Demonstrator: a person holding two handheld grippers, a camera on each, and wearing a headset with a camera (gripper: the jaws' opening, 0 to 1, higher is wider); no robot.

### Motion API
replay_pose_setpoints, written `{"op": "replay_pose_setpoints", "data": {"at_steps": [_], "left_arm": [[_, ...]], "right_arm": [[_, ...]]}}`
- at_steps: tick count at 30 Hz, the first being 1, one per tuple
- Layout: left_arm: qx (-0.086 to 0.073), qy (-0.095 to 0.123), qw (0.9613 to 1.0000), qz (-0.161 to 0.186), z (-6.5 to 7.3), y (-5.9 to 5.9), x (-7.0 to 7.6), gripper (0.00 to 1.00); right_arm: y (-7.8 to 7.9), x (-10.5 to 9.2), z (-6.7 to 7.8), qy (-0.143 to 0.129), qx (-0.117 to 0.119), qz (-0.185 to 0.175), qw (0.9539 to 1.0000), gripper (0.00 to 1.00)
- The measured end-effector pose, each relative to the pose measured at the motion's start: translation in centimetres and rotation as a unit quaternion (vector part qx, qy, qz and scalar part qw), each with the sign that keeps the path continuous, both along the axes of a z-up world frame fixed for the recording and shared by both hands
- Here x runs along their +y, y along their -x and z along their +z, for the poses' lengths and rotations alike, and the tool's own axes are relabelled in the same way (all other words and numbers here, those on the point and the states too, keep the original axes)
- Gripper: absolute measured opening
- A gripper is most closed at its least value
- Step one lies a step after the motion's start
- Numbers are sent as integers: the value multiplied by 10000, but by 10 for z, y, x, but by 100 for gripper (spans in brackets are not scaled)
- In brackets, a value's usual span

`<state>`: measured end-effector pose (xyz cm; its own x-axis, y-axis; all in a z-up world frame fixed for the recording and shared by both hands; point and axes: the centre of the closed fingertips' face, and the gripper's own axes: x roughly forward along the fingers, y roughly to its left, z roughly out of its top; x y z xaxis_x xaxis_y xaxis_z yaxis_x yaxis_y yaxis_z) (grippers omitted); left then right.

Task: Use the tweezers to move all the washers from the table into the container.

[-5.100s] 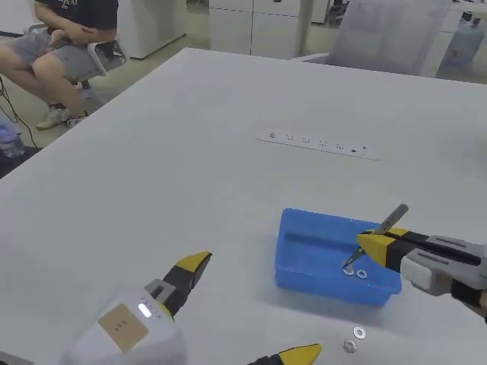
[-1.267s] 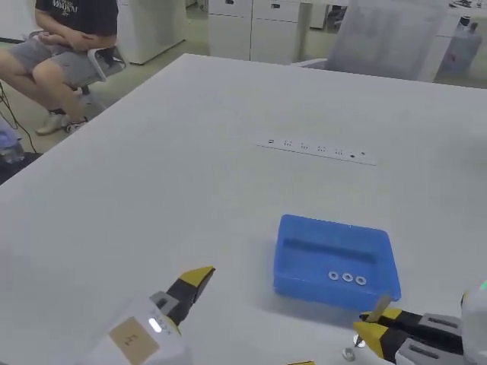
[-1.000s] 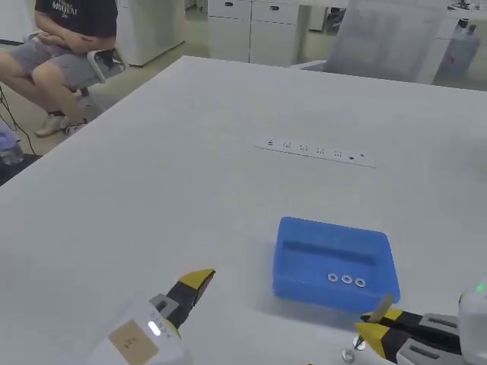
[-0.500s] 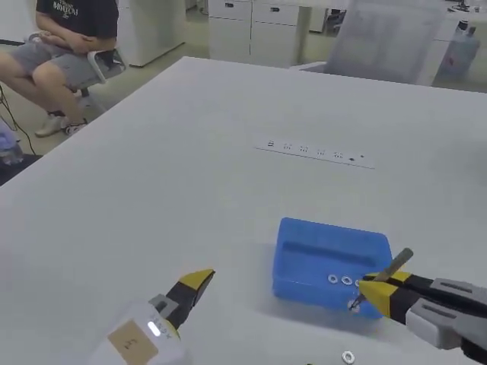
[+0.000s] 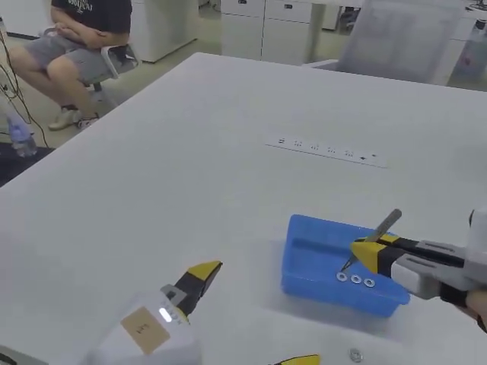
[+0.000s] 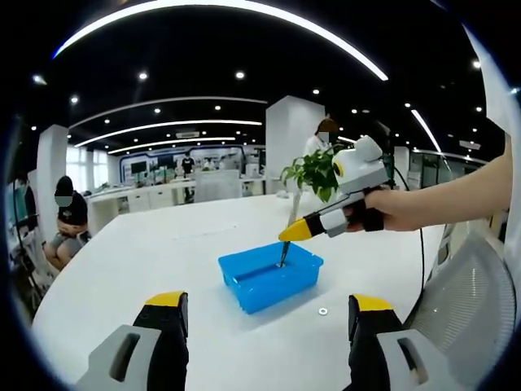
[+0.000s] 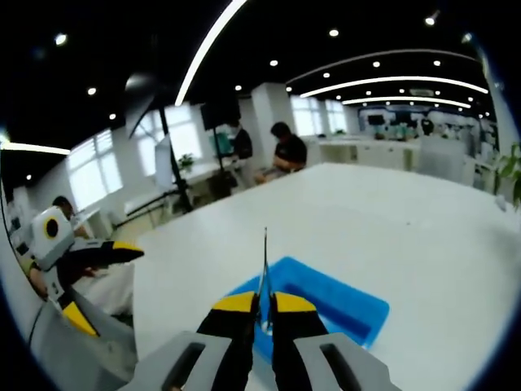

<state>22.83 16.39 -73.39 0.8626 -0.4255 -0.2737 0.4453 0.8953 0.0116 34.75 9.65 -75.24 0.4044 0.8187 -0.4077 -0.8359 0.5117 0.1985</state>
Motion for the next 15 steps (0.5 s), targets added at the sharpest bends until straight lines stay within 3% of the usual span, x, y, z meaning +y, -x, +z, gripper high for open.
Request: {"op": "replay_pose_setpoints", "data": {"at_steps": [9,15], "left_arm": [[0,9,10000,-6,1,0,-1,82],[-2,-3,10000,-1,1,0,0,82]], "right_arm": [[-24,6,-23,-54,478,-208,9986,3],[-35,8,-44,94,697,-241,9972,3]]}}
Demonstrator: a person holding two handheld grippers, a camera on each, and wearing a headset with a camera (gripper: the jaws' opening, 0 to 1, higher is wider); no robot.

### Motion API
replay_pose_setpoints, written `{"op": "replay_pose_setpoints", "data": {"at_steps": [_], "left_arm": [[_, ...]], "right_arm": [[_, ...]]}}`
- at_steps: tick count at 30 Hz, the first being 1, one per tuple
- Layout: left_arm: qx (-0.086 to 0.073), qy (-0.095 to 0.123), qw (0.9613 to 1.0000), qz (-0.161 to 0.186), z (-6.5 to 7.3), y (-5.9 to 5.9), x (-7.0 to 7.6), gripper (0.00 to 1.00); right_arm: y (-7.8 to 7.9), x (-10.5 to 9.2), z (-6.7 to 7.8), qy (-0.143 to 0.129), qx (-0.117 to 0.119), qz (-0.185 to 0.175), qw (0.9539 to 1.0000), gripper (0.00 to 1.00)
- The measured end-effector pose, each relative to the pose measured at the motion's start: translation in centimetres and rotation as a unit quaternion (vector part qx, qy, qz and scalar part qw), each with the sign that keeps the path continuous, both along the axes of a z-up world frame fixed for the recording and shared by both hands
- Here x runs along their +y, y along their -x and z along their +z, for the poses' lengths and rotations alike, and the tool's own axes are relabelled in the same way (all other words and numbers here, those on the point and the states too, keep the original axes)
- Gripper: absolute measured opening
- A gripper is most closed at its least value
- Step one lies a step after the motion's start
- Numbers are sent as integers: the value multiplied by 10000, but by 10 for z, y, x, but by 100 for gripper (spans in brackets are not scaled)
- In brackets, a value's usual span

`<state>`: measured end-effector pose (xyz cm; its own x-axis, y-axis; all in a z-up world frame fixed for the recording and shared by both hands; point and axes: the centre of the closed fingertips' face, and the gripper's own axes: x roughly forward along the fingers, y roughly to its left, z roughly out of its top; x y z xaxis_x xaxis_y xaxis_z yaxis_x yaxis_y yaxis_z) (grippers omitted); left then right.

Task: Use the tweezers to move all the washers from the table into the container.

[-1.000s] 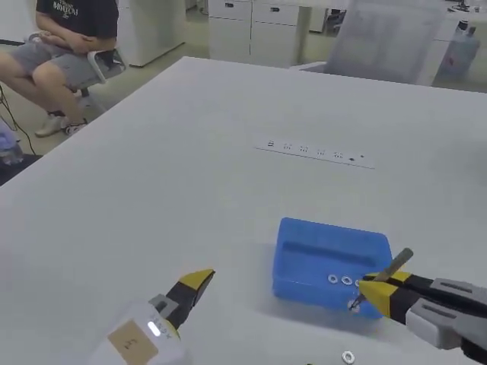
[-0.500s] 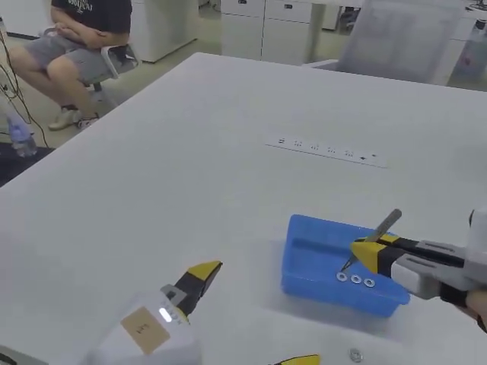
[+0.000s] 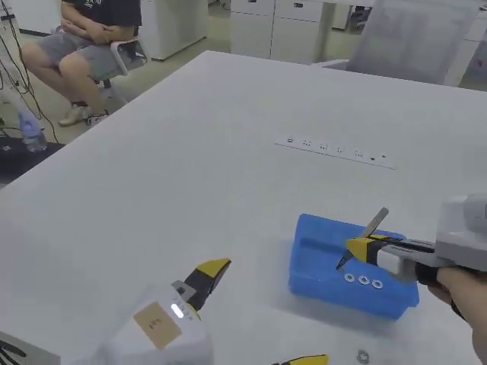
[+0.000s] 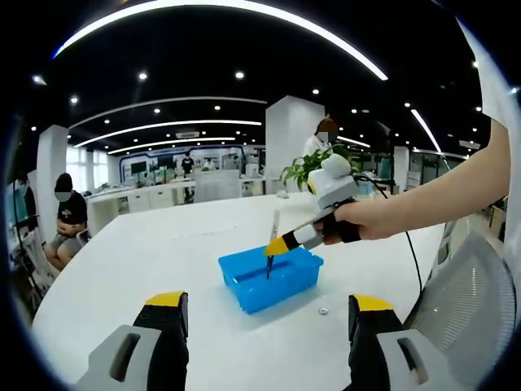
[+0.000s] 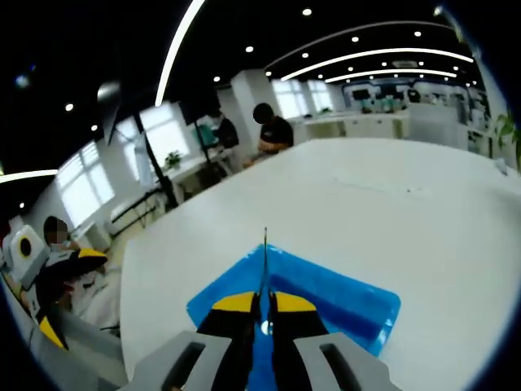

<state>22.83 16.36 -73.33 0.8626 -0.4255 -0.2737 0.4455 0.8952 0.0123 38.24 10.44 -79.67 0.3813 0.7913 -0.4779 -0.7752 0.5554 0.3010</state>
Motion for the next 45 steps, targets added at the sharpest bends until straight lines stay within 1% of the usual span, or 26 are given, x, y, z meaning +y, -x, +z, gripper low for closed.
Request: {"op": "replay_pose_setpoints", "data": {"at_steps": [1,3,4,12,15,19,21,23,26,28,29,31,34,35,36,39,41,43,45], "left_arm": [[9,11,10000,-6,0,0,0,82],[8,5,10000,-3,0,0,0,82],[5,9,10000,-2,0,0,0,82],[21,4,10000,-13,-2,0,0,81],[26,-4,10000,-5,-2,0,0,81],[25,1,10000,5,-2,0,0,81],[20,-3,10000,4,-2,0,-1,81],[27,0,10000,-3,-2,1,-1,81],[24,0,10000,-3,-2,1,-1,81],[24,3,10000,-11,-2,1,-2,81],[27,-4,10000,-11,-2,1,-2,81],[24,1,10000,-19,-2,2,-2,81],[34,-2,10000,-30,-2,2,-3,81],[28,2,10000,-38,-1,2,-4,81],[30,0,10000,-40,-1,2,-4,81],[39,4,10000,-57,-2,2,-5,81],[41,-11,10000,-61,-2,3,-4,81],[49,-11,10000,-73,-3,3,-5,81],[50,-21,10000,-82,-3,3,-5,81]], "right_arm": [[-3,0,-4,24,2,5,10000,3],[-4,-2,-12,249,-28,67,9997,3],[-4,-2,-13,294,-47,92,9995,3],[-6,3,-14,253,-95,155,9995,3],[-9,3,-17,323,-146,158,9992,3],[-7,0,-20,374,-131,168,9991,4],[-4,-1,-17,329,-115,151,9993,4],[-3,-1,-13,219,-104,105,9997,4],[2,-3,0,56,-175,74,9998,4],[2,-4,6,-28,-219,50,9997,4],[5,-5,11,-111,-237,40,9997,4],[12,-7,21,-219,-245,32,9995,4],[21,-10,33,-352,-316,-7,9989,4],[26,-12,41,-484,-320,-44,9983,4],[29,-14,44,-529,-331,-57,9980,4],[37,-18,51,-612,-337,-84,9975,4],[45,-22,56,-757,-309,-143,9965,4],[52,-25,58,-841,-253,-164,9960,4],[60,-28,57,-863,-231,-186,9958,4]]}}
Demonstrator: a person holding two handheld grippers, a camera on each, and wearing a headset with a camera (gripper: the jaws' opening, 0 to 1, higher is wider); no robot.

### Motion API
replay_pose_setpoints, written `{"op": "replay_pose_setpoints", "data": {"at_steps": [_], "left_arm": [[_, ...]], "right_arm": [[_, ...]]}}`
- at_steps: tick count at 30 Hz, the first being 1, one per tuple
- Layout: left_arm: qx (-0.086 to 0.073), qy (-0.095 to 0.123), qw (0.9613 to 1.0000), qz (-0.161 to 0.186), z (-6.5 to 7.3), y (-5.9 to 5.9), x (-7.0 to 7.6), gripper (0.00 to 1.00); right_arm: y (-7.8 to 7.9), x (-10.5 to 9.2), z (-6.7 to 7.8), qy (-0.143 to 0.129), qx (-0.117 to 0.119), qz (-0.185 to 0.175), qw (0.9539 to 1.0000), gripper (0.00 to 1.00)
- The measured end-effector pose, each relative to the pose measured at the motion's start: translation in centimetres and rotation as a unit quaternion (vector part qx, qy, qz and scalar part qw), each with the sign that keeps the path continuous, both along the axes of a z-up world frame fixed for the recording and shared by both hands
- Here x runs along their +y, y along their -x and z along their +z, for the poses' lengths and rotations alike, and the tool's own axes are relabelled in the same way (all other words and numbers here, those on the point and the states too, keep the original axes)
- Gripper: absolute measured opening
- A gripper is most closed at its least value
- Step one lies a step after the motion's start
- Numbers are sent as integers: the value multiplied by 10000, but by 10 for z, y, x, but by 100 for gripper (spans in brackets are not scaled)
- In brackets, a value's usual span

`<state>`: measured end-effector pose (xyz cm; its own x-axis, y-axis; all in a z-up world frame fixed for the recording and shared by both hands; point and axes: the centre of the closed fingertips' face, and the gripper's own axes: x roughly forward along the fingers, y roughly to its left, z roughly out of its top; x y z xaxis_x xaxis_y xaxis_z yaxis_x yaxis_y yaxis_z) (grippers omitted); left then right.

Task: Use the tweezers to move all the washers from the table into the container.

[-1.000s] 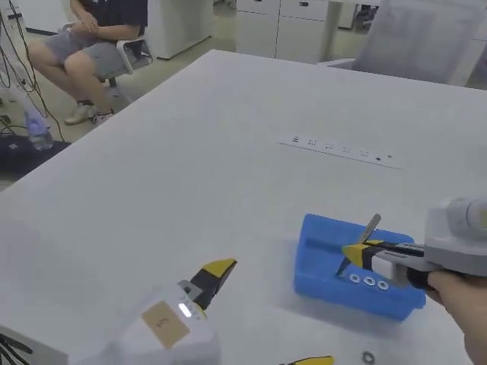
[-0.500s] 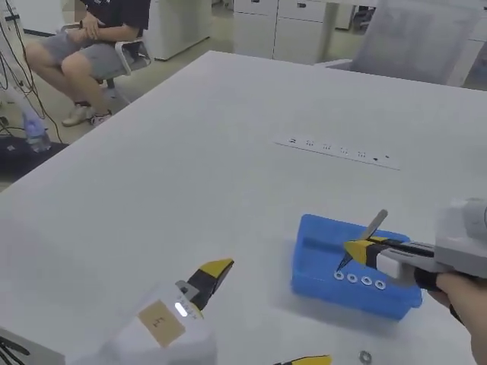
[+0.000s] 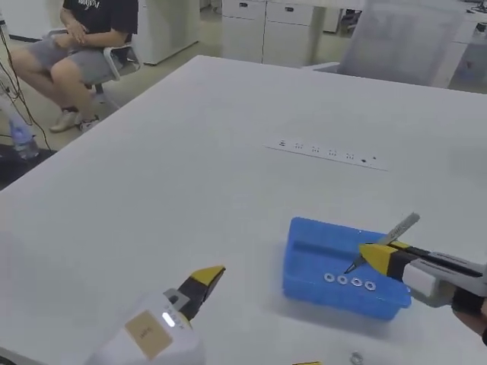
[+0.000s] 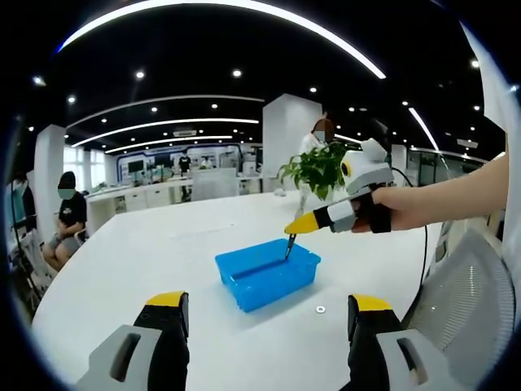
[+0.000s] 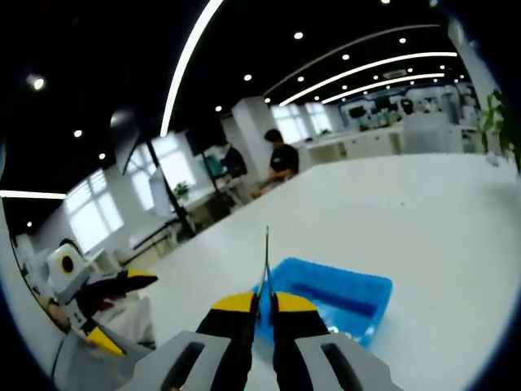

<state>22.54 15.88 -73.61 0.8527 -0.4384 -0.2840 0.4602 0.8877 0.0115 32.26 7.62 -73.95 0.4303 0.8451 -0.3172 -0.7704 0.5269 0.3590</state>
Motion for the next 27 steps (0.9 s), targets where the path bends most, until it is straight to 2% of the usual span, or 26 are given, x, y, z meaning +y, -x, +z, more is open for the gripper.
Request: {"op": "replay_pose_setpoints", "data": {"at_steps": [7,10,12,17,27], "left_arm": [[20,-36,10000,-33,-1,1,0,81],[33,-40,10000,-54,-2,1,-1,81],[34,-39,10000,-65,-2,1,-2,81],[37,-45,10000,-44,-2,1,-1,81],[48,-62,10000,-50,-3,0,0,80]], "right_arm": [[19,-11,-15,-25,274,-96,9996,4],[26,-15,-28,101,361,-102,9992,4],[31,-18,-40,276,430,-76,9987,4],[40,-21,-55,365,595,-66,9975,4],[40,-25,-70,515,694,-29,9963,4]]}}
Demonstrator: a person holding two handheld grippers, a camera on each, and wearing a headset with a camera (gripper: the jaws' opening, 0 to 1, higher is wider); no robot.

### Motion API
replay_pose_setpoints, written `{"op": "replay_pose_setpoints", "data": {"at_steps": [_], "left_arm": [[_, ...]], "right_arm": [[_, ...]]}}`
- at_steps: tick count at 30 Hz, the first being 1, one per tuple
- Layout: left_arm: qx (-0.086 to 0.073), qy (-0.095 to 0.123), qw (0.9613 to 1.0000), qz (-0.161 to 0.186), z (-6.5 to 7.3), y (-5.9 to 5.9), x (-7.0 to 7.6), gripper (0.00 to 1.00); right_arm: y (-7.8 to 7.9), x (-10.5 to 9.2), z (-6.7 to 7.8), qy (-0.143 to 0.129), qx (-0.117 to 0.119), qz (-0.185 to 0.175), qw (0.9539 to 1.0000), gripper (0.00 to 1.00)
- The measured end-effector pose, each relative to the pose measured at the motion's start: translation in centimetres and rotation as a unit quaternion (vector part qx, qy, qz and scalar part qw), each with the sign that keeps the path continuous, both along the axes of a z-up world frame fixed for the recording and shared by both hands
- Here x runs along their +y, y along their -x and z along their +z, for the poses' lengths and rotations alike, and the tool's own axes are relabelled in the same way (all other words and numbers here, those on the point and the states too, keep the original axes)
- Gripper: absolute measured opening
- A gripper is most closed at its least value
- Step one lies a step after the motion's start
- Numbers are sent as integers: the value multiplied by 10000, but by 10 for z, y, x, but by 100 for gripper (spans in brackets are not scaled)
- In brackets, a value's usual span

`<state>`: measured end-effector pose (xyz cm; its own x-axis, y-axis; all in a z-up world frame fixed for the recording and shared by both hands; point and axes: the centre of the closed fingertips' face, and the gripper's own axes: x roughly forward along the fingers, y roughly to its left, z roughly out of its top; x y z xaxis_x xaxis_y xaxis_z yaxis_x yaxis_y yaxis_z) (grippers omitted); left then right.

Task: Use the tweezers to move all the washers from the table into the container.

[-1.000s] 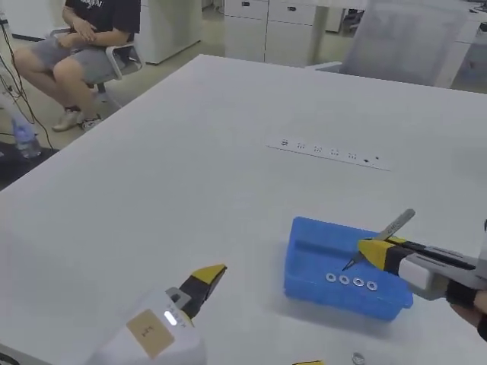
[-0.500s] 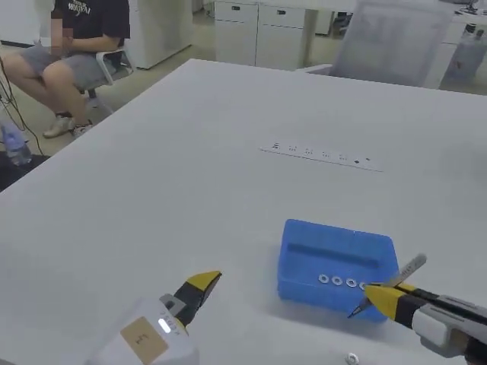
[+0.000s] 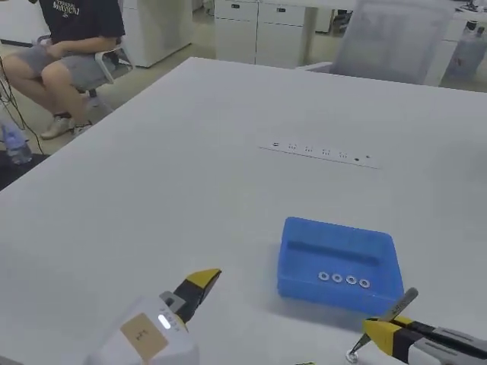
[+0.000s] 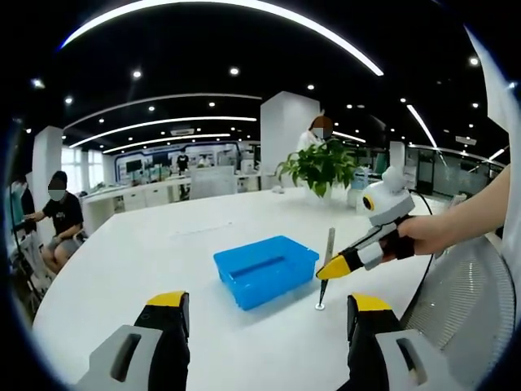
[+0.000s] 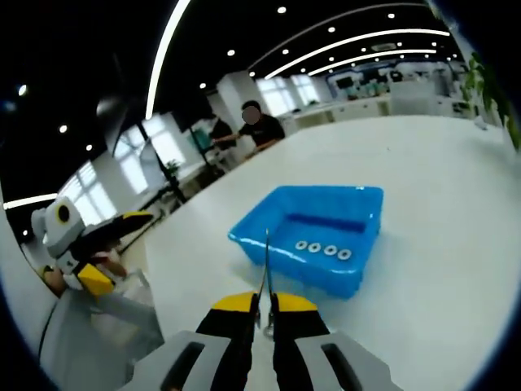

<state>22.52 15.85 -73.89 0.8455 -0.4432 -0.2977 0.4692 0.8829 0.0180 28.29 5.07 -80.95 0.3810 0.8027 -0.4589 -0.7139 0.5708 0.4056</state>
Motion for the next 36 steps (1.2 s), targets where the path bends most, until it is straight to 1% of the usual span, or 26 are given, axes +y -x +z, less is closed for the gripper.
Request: {"op": "replay_pose_setpoints", "data": {"at_steps": [3,4,7,8,11,12,13,15,22,23,24,25,27,29,30,32,33,34,36], "left_arm": [[-2,-5,10000,1,0,0,0,80],[2,-10,10000,3,0,0,0,80],[25,-48,10000,-9,-2,0,0,80],[28,-45,10000,-28,-2,0,-1,80],[32,-46,10000,-26,-2,0,0,79],[24,-43,10000,-17,-1,0,0,79],[15,-39,10000,-7,-1,0,0,79],[7,-29,10000,8,-1,0,1,80],[14,-53,10000,-8,-1,0,0,79],[13,-53,10000,-7,-1,0,0,79],[12,-51,10000,-4,-1,0,0,79],[12,-53,10000,2,-1,0,0,79],[12,-48,10000,6,-1,0,1,79],[9,-57,10000,7,-1,0,1,79],[8,-55,10000,6,-1,0,1,79],[0,-50,10000,9,-1,0,1,79],[-4,-46,10000,12,0,0,1,79],[-7,-46,10000,20,0,0,1,79],[-12,-39,10000,27,0,0,1,79]], "right_arm": [[1,0,-3,66,-1,68,10000,4],[2,1,-4,134,-30,104,9999,4],[3,1,-7,227,-110,224,9994,4],[5,2,-9,328,-137,304,9989,4],[6,4,-7,452,-352,474,9972,4],[8,5,-7,549,-464,570,9958,4],[9,6,-6,577,-504,610,9952,4],[12,8,-6,726,-724,843,9912,4],[17,12,-7,926,-986,1118,9845,5],[19,13,-8,970,-1047,1183,9827,5],[20,13,-8,1053,-1159,1325,9787,5],[24,16,-8,1153,-1310,1504,9731,5],[27,18,-8,1220,-1382,1568,9703,5],[27,19,-8,1252,-1413,1591,9690,4],[27,19,-8,1293,-1460,1616,9674,4],[26,17,-9,1453,-1582,1672,9622,3],[26,18,-8,1445,-1571,1665,9627,3],[25,18,-9,1444,-1517,1606,9645,3],[23,18,-8,1396,-1489,1483,9676,3]]}}
